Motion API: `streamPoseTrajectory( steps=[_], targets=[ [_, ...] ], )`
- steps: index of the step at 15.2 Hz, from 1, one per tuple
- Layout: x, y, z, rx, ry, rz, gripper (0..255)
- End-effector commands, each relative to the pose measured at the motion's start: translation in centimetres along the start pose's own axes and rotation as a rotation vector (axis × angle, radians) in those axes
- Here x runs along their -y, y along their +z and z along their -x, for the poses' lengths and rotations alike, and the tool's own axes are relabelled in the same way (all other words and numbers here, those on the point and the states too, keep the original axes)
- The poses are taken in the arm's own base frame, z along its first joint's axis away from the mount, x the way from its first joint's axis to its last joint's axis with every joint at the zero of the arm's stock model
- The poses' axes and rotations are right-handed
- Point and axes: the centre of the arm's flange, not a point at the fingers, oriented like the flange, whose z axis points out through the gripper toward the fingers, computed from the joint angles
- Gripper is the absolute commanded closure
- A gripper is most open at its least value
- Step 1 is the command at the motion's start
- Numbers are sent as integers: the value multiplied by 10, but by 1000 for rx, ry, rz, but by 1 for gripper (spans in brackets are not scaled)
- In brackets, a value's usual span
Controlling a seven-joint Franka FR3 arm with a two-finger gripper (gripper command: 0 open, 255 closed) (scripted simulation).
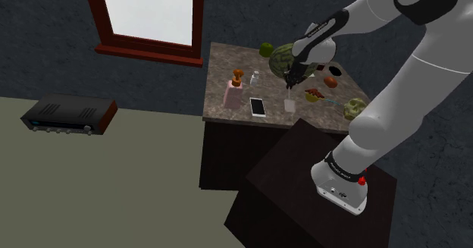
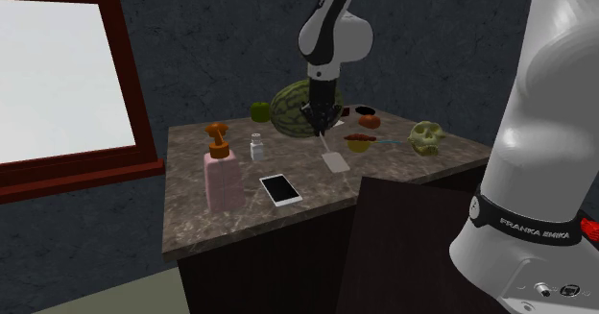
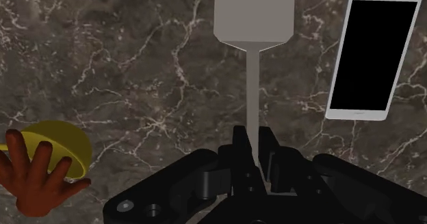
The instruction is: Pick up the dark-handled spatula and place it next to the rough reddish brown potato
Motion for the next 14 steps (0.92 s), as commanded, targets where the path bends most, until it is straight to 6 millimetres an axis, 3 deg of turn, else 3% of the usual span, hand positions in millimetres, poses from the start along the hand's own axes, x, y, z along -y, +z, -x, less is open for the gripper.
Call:
streamPoseTrajectory(
  steps=[1, 2, 14],
  targets=[
    [1, -10, -1, 1, 0, 0, 255],
    [1, -11, -1, 1, 0, 0, 255],
    [-130, -6, -90, 1, 0, 0, 255]
  ],
)
